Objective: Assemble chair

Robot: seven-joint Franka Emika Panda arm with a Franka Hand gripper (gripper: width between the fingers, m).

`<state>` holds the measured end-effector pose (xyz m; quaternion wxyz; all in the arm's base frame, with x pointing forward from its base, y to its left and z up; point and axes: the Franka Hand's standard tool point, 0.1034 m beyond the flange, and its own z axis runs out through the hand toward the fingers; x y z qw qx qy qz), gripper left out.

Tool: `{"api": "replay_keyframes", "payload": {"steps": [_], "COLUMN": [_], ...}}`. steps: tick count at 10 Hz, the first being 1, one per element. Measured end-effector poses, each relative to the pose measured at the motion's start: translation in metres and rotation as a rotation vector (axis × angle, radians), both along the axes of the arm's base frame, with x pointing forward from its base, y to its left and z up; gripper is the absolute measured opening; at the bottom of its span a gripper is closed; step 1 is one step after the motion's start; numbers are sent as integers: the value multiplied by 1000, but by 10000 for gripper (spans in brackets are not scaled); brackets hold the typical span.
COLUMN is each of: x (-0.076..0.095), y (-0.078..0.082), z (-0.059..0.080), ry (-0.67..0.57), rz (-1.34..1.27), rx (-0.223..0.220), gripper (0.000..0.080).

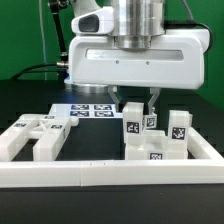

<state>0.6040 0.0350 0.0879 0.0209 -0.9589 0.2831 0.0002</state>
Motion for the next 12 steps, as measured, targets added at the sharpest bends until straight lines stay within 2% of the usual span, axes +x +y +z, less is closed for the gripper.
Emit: {"api": "replay_keyframes", "payload": {"steps": [8,10,12], "x": [2,2,2], "y": [15,16,16], "z": [-1,-1,-1], "ry": [23,32,34], "rz": [-806,-968,-1001], "rx": [25,30,35], "gripper": [291,291,292]}}
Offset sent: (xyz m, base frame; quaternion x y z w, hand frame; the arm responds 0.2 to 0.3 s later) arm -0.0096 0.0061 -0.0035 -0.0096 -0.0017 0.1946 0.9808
